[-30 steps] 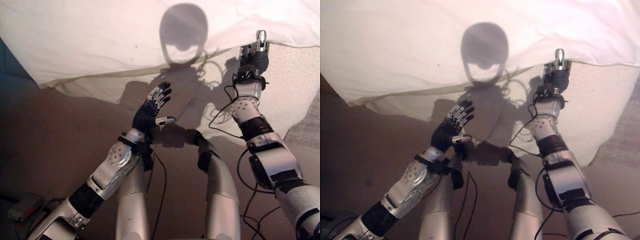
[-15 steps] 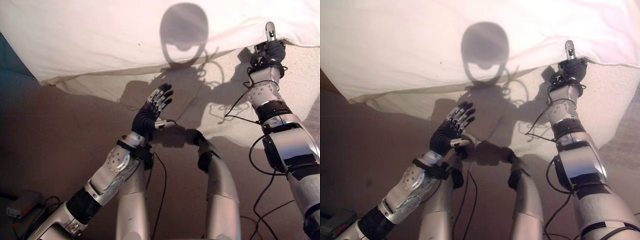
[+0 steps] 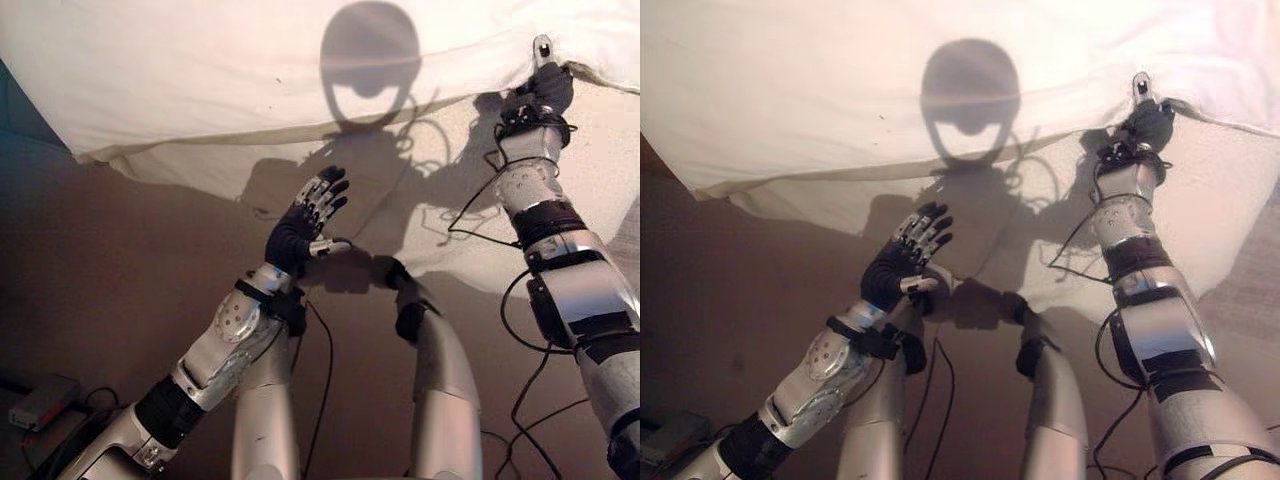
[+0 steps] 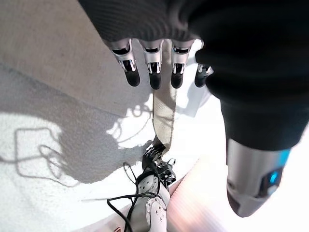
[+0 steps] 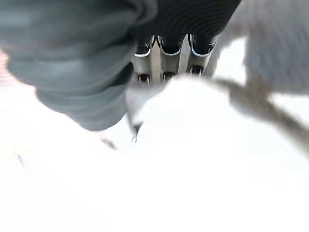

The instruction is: Make the bed

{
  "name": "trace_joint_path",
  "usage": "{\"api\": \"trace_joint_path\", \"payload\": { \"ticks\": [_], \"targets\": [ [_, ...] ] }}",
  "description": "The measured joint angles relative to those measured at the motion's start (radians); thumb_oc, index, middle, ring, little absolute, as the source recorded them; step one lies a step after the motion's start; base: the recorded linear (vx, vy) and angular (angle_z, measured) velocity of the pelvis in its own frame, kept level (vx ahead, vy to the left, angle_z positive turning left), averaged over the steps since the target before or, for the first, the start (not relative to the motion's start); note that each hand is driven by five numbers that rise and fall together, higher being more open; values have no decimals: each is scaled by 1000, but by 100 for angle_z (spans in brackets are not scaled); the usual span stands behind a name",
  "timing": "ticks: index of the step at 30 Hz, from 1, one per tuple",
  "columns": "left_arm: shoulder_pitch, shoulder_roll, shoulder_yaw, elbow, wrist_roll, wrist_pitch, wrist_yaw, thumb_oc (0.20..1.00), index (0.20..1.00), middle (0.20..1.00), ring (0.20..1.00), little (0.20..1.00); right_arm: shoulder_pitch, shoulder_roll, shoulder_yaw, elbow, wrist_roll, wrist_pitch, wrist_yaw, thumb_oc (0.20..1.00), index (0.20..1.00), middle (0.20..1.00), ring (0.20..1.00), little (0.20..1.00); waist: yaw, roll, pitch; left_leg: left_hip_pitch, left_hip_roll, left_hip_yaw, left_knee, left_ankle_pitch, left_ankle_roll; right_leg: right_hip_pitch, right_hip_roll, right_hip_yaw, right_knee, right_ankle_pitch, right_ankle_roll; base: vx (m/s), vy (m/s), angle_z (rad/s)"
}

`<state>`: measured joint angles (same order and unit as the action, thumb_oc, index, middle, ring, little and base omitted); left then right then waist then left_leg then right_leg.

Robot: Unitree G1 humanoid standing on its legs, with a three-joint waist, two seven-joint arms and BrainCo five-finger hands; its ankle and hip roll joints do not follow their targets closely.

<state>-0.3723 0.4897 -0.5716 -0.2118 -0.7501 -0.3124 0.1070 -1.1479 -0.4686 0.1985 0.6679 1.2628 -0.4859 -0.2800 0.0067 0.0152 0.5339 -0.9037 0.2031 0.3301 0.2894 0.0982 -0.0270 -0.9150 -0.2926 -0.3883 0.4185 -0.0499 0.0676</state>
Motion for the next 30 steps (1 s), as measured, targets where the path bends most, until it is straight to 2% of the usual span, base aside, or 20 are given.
{"api": "trace_joint_path", "payload": {
  "ticks": [1, 2, 3, 4, 5, 6, 7, 12, 20, 30],
  "targets": [
    [-35, -51, -16, 0, -61, -4, 3, 1000, 1000, 1000, 1000, 1000, 29, 27, 9, -73, -23, -12, -26, 200, 200, 200, 200, 200, -21, -2, 1, 2, 1, 1, 2, 0, 0, -1, 0, 2, 3, 0, 0, 0, 0, 0],
    [-42, -68, -21, 4, -92, -4, 3, 1000, 1000, 1000, 1000, 1000, 50, 40, 5, -116, -32, -21, -37, 200, 200, 200, 200, 200, -16, -2, 1, 3, 0, 1, 2, 0, 0, 0, -1, 3, 4, 0, 0, -32, -21, -2],
    [-81, -107, -45, 10, -151, -5, 4, 1000, 1000, 1000, 1000, 1000, 69, 59, 12, -155, -59, -31, -47, 200, 200, 200, 200, 200, -29, -3, 1, 4, 1, 2, 4, 0, 0, 0, -1, 4, 6, 0, 0, -23, -15, -3],
    [-122, -147, -71, 11, -206, -8, 4, 1000, 1000, 1000, 1000, 1000, 77, 76, 24, -164, -76, -33, -62, 200, 200, 200, 200, 200, -46, -8, 3, 7, 3, 6, 4, 2, 1, -1, 1, 8, 9, 1, -1, -49, -30, -5],
    [-140, -176, -93, 24, -282, -13, 1, 1000, 1000, 1000, 1000, 1000, 95, 85, 18, -186, -99, -36, -80, 200, 200, 200, 200, 200, -37, -10, 3, 13, 2, 12, 2, 3, 2, 0, 0, 12, 12, 1, -1, -42, -11, -4],
    [-157, -202, -109, 32, -313, -14, 0, 1000, 1000, 1000, 1000, 1000, 97, 91, 29, -187, -108, -38, -83, 200, 200, 200, 200, 200, -51, -12, 3, 16, 2, 13, 2, 3, 2, 0, 0, 15, 13, 1, -1, -40, -12, -5],
    [-198, -254, -152, 66, -407, -20, 1, 1000, 1000, 1000, 1000, 1000, 104, 111, 47, -194, -128, -39, -100, 200, 200, 200, 200, 200, -62, -13, 3, 22, 2, 17, 2, 3, 2, 0, 0, 20, 15, 1, -1, -37, 10, -3],
    [-259, -403, -160, 245, -603, -46, 3, 1000, 1000, 1000, 1000, 1000, 142, 130, 75, -235, -172, -40, -116, 200, 200, 200, 200, 200, -81, -17, 3, 28, 6, 24, 2, 3, 2, -1, 4, 27, 15, 3, -3, -22, 9, -4],
    [-298, -427, -149, 327, -727, -52, 13, 1000, 1000, 1000, 1000, 1000, 169, 175, 91, -304, -173, -40, -113, 200, 200, 200, 200, 200, -104, -33, 2, 31, 6, 26, 2, 3, 2, 0, 6, 32, 15, 3, -4, 0, 0, 0],
    [-336, -448, -123, 363, -760, -69, 21, 1000, 1000, 1000, 1000, 1000, 168, 177, 92, -304, -172, -40, -102, 200, 200, 200, 200, 200, -107, -34, 2, 31, 5, 27, 2, 3, 2, 0, 6, 33, 15, 3, -4, 0, 0, 0]
  ]
}}
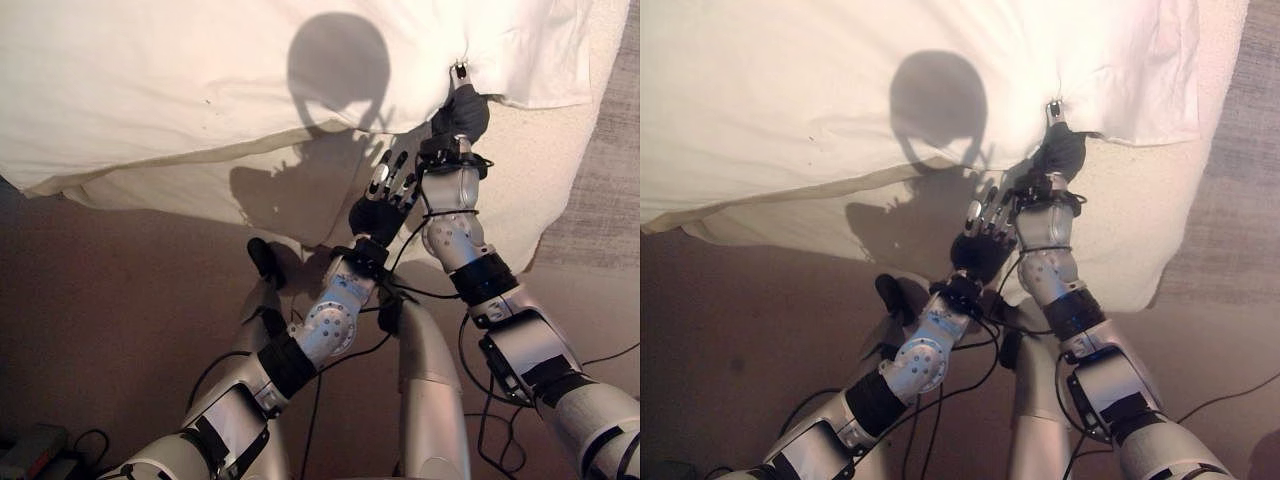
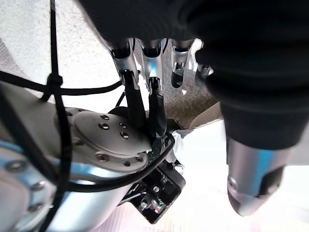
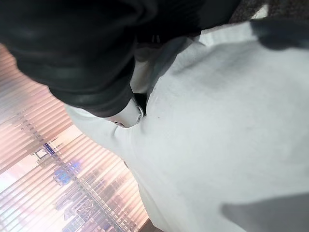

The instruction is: Make the bed

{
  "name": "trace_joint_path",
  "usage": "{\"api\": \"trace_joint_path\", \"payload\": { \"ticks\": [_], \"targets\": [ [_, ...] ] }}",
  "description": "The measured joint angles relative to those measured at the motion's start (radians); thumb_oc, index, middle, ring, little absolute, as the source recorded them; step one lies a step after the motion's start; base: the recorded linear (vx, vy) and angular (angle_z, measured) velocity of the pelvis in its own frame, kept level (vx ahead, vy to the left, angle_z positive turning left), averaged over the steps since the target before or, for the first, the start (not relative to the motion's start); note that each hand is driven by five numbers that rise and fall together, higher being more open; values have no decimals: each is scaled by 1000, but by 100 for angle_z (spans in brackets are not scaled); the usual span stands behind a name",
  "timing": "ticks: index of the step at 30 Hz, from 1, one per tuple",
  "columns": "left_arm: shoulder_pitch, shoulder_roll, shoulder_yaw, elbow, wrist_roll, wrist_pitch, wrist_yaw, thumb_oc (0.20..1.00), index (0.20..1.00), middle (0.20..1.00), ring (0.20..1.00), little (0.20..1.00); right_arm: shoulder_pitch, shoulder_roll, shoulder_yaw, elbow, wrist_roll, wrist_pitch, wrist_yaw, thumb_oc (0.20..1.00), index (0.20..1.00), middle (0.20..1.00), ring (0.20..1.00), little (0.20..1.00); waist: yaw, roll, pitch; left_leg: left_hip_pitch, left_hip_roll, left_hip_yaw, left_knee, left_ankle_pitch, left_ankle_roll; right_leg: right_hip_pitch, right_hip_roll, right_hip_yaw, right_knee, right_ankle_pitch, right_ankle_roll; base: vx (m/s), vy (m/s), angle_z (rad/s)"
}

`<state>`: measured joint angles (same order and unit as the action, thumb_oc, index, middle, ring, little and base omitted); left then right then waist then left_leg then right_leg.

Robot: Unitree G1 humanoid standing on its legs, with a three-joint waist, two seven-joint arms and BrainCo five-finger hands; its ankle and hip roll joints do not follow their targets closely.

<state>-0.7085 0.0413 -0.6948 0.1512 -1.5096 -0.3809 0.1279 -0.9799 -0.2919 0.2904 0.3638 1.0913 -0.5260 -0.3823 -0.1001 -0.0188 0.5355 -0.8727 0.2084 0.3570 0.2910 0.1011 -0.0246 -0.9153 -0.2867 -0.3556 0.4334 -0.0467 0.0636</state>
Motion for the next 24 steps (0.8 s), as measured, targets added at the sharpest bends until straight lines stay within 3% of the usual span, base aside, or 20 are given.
{"api": "trace_joint_path", "payload": {
  "ticks": [13, 24],
  "targets": [
    [-101, 0, 110, 65, 1, -66, 33, 1000, 1000, 1000, 1000, 1000, 7, 3, 0, 0, 0, -1, 4, 200, 200, 200, 200, 200, -1, -1, 0, -4, 0, -1, 0, 0, 0, 0, 0, -3, -3, 0, 0, 0, 0, 0],
    [-113, 0, 132, 65, 4, -75, 65, 1000, 1000, 1000, 1000, 1000, 15, 4, -1, 0, 0, -1, 5, 200, 200, 200, 200, 200, 3, -1, 0, -13, 1, -2, 0, 0, 0, -6, 0, -6, -4, 0, 0, 0, 0, 0]
  ]
}}
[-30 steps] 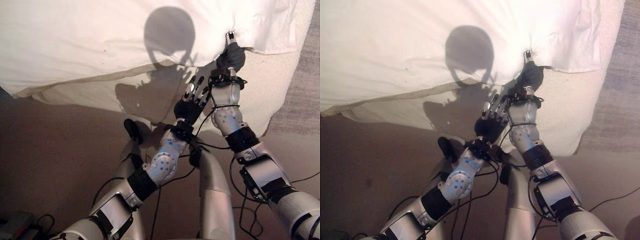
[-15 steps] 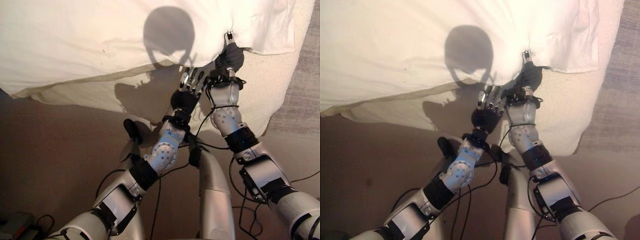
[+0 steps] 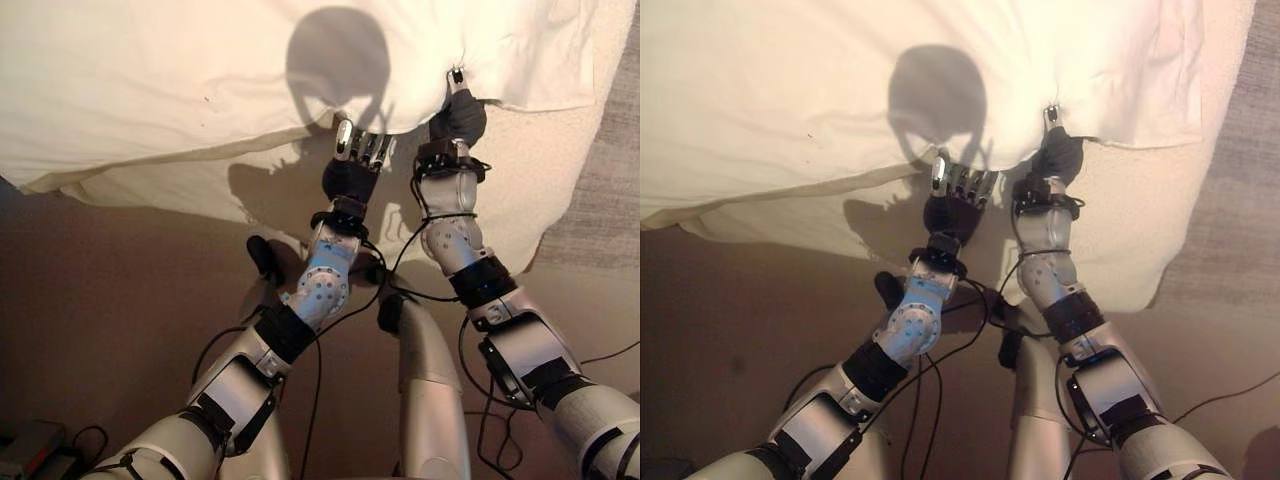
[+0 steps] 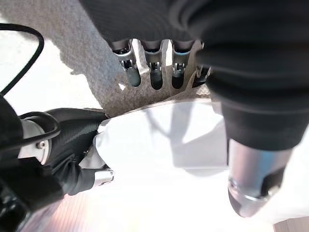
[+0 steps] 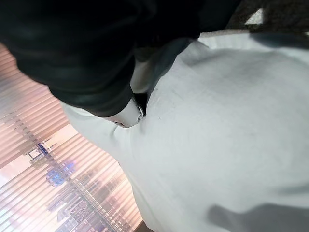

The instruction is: Make the bed

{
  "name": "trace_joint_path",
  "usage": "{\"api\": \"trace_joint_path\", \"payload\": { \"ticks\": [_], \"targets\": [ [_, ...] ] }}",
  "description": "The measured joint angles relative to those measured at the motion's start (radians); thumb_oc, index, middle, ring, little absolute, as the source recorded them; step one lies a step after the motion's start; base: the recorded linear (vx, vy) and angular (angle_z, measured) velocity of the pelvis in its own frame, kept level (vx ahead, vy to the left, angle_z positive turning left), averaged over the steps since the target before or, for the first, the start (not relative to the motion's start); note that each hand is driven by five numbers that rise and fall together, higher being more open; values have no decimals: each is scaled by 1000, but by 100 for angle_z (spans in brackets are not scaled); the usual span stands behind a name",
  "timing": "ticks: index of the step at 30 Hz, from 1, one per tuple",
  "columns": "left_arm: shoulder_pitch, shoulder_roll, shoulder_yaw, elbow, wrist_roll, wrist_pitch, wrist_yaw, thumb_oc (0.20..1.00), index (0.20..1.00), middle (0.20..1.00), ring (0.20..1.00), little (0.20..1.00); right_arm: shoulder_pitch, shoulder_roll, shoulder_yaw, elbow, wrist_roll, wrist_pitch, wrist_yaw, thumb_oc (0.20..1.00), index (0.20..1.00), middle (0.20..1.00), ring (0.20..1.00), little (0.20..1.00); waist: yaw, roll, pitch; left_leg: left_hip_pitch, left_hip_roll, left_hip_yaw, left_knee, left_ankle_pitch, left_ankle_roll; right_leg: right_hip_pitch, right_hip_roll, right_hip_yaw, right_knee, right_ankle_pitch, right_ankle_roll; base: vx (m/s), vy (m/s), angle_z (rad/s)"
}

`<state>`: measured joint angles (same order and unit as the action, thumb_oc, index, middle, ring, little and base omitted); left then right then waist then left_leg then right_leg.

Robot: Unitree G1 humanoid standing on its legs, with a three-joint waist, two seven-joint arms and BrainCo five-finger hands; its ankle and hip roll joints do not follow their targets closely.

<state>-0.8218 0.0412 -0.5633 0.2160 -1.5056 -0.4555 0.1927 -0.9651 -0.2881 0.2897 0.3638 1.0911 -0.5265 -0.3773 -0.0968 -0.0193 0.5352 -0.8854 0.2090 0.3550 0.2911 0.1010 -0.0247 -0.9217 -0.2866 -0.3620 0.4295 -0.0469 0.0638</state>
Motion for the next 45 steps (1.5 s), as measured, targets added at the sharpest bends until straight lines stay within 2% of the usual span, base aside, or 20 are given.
{"api": "trace_joint_path", "payload": {
  "ticks": [15, 25, 32, 37, 45],
  "targets": [
    [-11, 12, 72, 0, 36, -14, 6, 1000, 1000, 1000, 1000, 1000, 16, 3, 0, 0, -2, 2, 11, 200, 200, 200, 200, 200, 3, 0, 0, -9, 0, 2, 0, 0, 0, -11, 0, 2, 1, 0, 0, 0, 0, 0],
    [-20, 80, 94, 0, 77, -16, 38, 1000, 1000, 1000, 1000, 1000, 26, 19, 0, -1, -3, 9, 41, 200, 200, 200, 200, 200, 7, 0, 0, -9, 1, 5, 1, 0, 0, -15, -1, 5, 3, 0, 0, 0, 0, 0],
    [-27, 154, 159, 4, 106, -24, 62, 1000, 1000, 1000, 1000, 1000, 26, 17, 0, -1, -11, 17, 43, 200, 200, 200, 200, 200, 15, 0, 0, -9, 3, 19, 1, 0, 0, -28, 0, 18, 10, 0, 0, 3, 17, -2],
    [-30, 160, 165, 4, 118, -42, 70, 1000, 1000, 1000, 1000, 1000, 32, 3, -2, -1, -11, 17, 42, 200, 200, 200, 200, 200, 33, 0, 0, -9, 3, 19, 3, 0, 0, -28, -1, 18, 12, 0, 0, 0, 0, 0],
    [-34, 165, 199, 4, 119, -61, 97, 1000, 1000, 1000, 1000, 1000, 30, -3, -2, -1, -11, 17, 41, 200, 200, 200, 200, 200, 32, 0, 0, -21, 3, 15, 12, 0, 0, -38, -5, 17, 21, 0, 0, 0, 8, 0]
  ]
}}
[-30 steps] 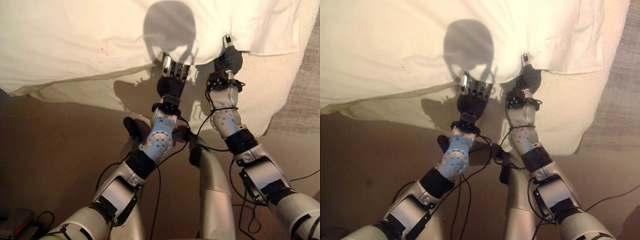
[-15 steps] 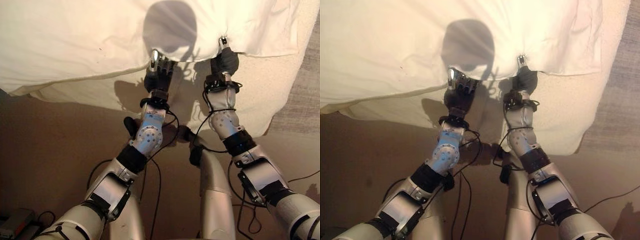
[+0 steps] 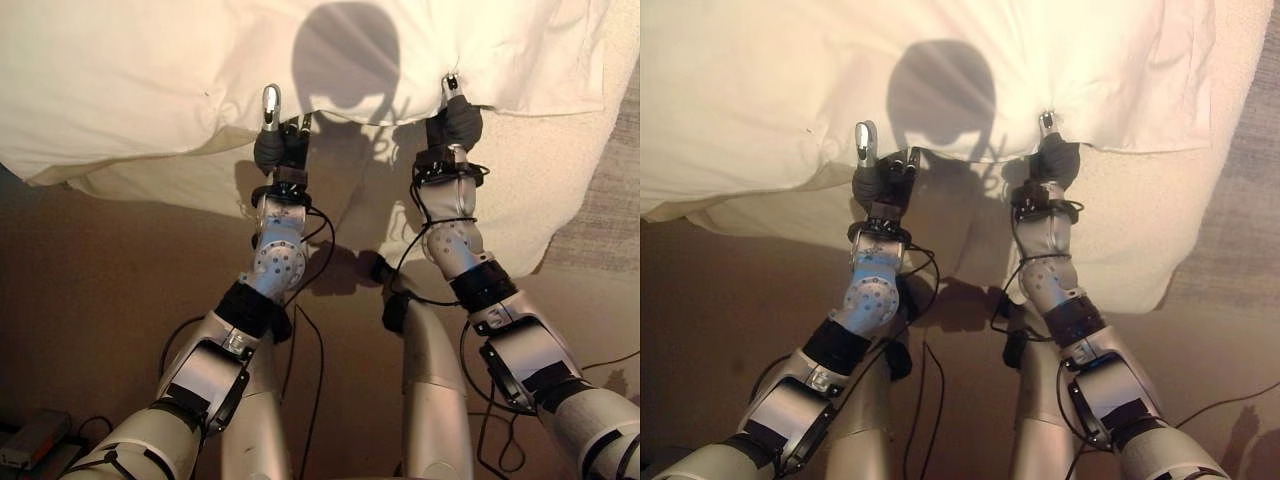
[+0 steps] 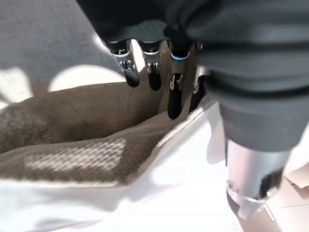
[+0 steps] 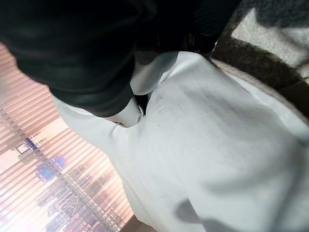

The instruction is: Make the bed

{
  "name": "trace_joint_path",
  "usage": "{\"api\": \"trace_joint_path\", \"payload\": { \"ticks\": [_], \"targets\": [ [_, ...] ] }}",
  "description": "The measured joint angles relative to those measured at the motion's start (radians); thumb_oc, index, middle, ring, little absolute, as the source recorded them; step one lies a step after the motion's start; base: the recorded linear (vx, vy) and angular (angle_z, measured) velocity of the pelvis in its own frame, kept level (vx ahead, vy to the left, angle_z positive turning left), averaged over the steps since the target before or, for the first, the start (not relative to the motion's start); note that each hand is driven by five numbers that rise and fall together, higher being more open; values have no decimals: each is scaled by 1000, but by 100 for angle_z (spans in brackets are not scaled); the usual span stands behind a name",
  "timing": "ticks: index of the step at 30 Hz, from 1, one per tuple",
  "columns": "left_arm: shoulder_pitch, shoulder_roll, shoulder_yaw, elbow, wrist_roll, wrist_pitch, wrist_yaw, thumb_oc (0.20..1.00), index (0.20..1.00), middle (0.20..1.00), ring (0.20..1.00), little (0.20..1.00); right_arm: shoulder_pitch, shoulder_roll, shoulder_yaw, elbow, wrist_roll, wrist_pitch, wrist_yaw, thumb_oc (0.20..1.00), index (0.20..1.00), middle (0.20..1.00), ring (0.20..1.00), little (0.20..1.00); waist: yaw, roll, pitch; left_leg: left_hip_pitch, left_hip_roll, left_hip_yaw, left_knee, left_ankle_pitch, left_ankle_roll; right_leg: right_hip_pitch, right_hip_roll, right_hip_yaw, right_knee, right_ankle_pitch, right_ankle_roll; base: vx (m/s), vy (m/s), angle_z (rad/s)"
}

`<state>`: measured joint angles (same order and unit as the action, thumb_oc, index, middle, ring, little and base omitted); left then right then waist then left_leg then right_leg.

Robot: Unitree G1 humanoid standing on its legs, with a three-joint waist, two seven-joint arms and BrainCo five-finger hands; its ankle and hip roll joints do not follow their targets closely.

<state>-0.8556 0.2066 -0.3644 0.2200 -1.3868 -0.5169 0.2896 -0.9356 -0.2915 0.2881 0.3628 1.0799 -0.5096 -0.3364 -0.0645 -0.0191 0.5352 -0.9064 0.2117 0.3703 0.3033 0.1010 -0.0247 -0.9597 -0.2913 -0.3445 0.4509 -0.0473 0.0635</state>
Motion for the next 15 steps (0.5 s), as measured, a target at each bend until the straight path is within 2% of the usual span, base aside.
{"api": "trace_joint_path", "payload": {
  "ticks": [5, 15],
  "targets": [
    [-2, 21, 5, 13, 1, -2, 16, 1000, 1000, 1000, 1000, 1000, -2, -2, 0, 0, 0, 1, 0, 200, 200, 200, 200, 200, 0, 0, 0, -4, 0, 1, 2, 0, 0, -5, -1, 1, 2, 0, 0, 2, 15, 0],
    [12, 5, 29, 36, 1, -1, 5, 1000, 1000, 1000, 1000, 1000, 6, -1, -4, -4, -17, 3, -3, 200, 200, 200, 200, 200, 0, 0, 0, -4, -2, 1, 2, 0, 0, -5, -3, 1, 3, 0, 0, 0, 0, 0]
  ]
}}
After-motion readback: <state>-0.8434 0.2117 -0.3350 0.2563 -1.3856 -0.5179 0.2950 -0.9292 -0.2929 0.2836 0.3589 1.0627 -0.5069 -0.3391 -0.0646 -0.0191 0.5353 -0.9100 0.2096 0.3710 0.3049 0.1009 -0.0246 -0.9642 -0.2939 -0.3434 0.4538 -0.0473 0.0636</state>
